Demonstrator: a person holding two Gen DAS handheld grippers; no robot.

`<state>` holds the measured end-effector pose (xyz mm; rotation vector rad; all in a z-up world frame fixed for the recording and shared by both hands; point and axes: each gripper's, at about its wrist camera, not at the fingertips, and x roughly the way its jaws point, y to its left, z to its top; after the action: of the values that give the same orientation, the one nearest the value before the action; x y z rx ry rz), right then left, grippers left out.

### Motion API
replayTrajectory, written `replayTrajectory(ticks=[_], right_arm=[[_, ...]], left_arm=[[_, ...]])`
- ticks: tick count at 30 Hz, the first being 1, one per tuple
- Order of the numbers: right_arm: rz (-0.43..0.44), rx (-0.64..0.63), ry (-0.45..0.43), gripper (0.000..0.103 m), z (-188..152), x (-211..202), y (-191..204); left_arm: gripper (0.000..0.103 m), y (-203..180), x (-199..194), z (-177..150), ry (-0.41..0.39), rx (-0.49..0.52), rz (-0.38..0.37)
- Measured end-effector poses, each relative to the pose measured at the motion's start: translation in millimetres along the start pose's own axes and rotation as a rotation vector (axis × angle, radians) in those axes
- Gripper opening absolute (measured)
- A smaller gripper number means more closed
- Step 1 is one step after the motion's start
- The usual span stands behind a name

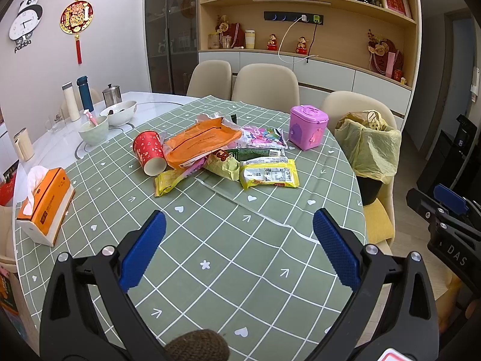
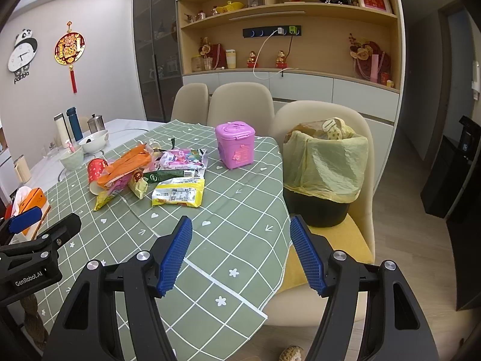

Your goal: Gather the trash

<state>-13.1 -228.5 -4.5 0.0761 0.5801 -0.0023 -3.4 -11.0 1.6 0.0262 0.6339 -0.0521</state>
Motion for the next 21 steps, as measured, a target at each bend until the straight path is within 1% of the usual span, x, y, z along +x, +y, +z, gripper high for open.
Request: replayTrajectory(ticks=[5, 10, 15, 21], right_arm=[[-0.003, 0.004, 0.002, 0.064, 1, 4, -5], [-0.014, -0.006, 0.004, 0.064, 3, 7, -5], [-0.020, -0.017, 0.010, 0.064, 9, 14, -6], [-0.017, -0.039, 0.033, 0.064, 17, 30, -6]], left_arm=[[0.094, 0, 0, 0, 0.001, -0.001, 0.001], [0.094, 0, 10, 3, 0.018, -0.015, -0.004], [0.094, 4, 28, 9, 0.046, -0.040, -0.033], [0.094, 20, 52, 17, 0.060, -0.070, -0.079]])
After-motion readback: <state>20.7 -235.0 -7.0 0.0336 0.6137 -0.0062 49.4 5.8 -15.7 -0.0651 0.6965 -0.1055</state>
